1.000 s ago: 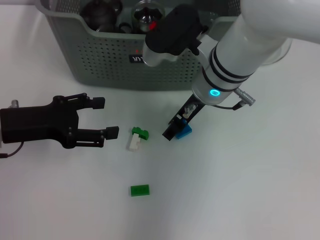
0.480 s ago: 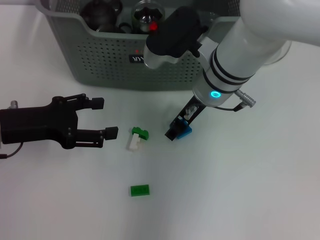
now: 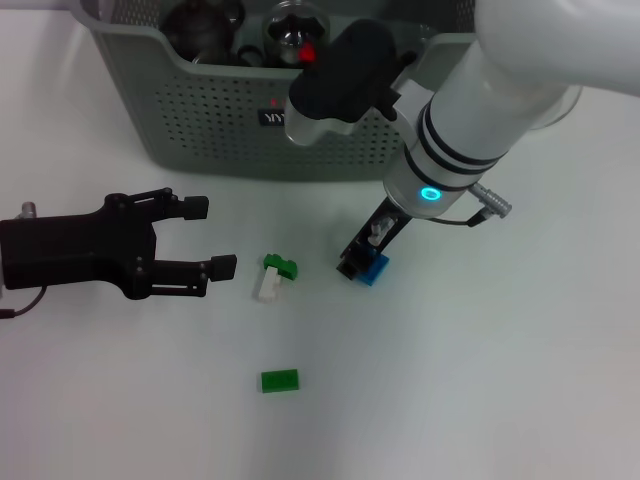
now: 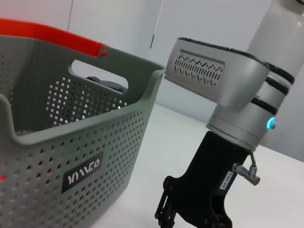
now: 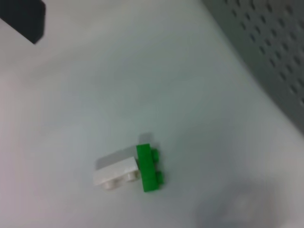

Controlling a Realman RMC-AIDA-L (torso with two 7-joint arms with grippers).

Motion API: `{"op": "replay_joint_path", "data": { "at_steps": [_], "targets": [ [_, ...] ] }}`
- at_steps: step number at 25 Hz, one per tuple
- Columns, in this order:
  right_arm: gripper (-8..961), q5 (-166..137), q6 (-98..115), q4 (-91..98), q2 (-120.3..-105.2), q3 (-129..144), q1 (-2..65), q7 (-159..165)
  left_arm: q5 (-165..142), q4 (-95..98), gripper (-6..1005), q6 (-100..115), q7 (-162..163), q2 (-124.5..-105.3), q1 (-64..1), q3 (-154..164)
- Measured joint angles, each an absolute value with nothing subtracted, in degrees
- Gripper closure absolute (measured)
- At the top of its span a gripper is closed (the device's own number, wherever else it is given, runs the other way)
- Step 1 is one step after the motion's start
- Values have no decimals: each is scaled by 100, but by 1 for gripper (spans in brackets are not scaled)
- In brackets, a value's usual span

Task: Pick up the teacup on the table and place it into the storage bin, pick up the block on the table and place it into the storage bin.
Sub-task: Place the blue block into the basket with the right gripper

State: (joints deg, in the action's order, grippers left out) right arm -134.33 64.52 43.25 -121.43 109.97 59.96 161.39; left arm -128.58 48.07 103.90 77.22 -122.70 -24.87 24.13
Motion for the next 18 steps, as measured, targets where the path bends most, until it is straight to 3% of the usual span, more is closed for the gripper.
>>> {"op": "replay_joint_path", "data": {
  "at_steps": [5, 13, 18],
  "targets": [
    [532, -13427, 6694, 4656, -12073, 10922, 5963, 16120, -12858, 4813, 121, 10421, 7720, -12269, -2487, 2363],
    [530, -13900, 8215, 6238, -12011, 9273, 5893, 15821, -12918, 4843, 122, 10443, 7716, -12256, -2484, 2285],
    [529, -13888, 9264, 7529, -11982, 7644, 6186, 15585, -12920, 4851, 122, 10450, 7716, -12252, -2465, 2266]
  ]
}}
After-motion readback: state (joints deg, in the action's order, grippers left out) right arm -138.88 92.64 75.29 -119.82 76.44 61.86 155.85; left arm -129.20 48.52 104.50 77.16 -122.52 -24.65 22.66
